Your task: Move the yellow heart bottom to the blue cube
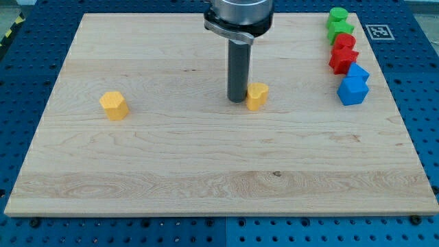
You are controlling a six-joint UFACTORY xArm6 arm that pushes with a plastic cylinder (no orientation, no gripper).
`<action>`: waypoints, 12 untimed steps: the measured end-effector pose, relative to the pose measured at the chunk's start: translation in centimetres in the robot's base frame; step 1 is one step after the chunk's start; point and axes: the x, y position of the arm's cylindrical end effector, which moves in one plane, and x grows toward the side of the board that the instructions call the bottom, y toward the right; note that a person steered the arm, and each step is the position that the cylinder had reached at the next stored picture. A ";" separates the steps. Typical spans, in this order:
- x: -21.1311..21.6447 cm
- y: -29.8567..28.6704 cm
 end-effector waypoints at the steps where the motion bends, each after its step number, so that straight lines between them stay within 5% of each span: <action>1: 0.0 0.3; 12: 1.5 6.7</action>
